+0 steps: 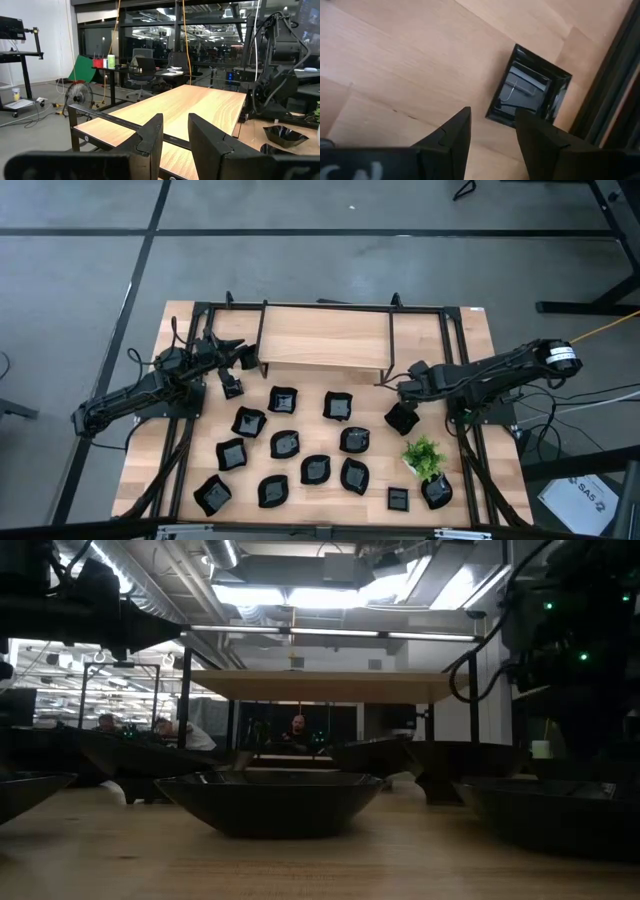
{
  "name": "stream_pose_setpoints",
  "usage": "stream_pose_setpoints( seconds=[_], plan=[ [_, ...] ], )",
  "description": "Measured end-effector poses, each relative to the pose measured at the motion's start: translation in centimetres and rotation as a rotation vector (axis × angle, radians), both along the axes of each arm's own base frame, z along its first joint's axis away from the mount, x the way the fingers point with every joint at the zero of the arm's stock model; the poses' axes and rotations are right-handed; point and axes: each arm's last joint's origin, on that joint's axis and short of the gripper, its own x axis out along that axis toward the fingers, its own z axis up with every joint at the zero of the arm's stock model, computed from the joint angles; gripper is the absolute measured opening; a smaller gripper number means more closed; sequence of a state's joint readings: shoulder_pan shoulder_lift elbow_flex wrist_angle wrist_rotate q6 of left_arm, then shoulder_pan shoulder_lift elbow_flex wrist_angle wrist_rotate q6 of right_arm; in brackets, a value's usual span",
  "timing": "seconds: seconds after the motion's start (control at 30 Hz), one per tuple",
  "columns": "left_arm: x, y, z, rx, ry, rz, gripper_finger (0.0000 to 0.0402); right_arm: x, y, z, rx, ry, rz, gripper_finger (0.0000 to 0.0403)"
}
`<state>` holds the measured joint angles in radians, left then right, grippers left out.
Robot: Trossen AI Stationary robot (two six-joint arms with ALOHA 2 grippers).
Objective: Pick & Place Mini shaped plates
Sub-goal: Put the square plate on the shelf
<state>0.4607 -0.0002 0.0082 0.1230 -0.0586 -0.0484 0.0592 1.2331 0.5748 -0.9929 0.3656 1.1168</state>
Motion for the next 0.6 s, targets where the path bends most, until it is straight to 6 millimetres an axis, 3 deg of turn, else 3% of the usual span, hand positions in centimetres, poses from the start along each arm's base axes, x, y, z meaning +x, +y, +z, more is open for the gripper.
stream_pose_setpoints(
  seconds=[0.6],
  plan=[
    [0.0, 0.0, -0.01, 0.0, 0.0, 0.0, 0.0086, -0.27, -0.42, -0.99, -0.032, -0.024, -0.022, 0.0152]
  ],
)
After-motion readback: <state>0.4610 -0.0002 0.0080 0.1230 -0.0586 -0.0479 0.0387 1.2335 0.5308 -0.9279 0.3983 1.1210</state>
